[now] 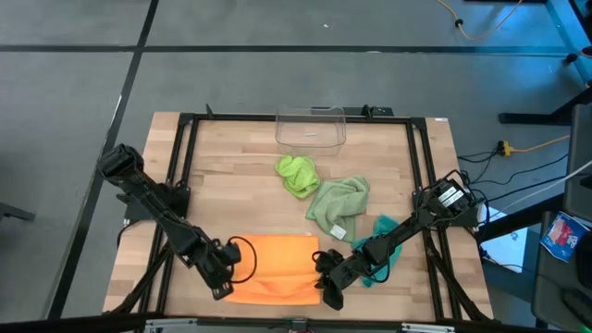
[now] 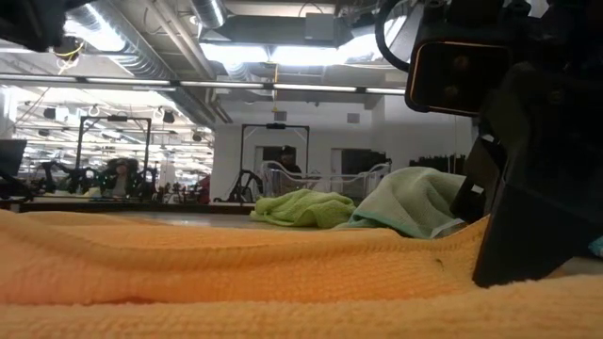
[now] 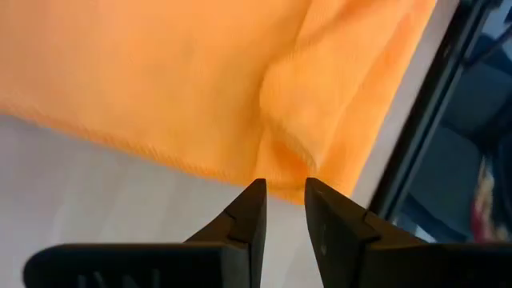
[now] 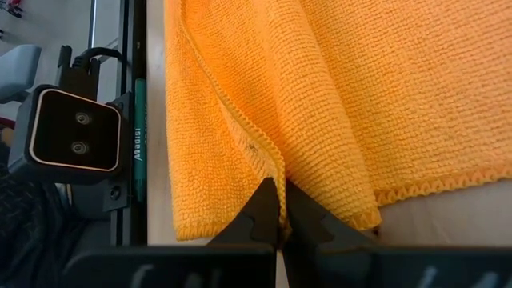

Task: Fold microfiber towels
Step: Fold the orange microfiber towel

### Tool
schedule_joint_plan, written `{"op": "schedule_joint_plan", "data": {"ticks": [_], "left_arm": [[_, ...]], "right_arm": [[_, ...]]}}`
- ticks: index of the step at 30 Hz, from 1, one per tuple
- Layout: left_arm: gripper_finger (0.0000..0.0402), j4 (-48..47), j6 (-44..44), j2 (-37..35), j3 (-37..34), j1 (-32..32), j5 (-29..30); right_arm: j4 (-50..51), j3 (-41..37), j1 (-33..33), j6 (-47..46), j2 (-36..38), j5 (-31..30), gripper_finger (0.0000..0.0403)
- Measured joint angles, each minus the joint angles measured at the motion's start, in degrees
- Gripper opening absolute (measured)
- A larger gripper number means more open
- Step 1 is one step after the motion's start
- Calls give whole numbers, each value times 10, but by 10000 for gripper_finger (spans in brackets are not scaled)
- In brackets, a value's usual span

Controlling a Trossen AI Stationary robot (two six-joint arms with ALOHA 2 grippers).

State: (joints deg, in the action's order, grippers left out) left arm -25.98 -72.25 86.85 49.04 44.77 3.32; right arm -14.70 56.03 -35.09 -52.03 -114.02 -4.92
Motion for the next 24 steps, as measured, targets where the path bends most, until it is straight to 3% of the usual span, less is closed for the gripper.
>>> {"op": "schedule_joint_plan", "data": {"ticks": [7,24], "left_arm": [[80,10,0,26,0,-24,17],[80,60,7,40,0,-48,-39]], "right_arm": [[0,0,0,0,0,0,9],[0,0,0,0,0,0,10]]}}
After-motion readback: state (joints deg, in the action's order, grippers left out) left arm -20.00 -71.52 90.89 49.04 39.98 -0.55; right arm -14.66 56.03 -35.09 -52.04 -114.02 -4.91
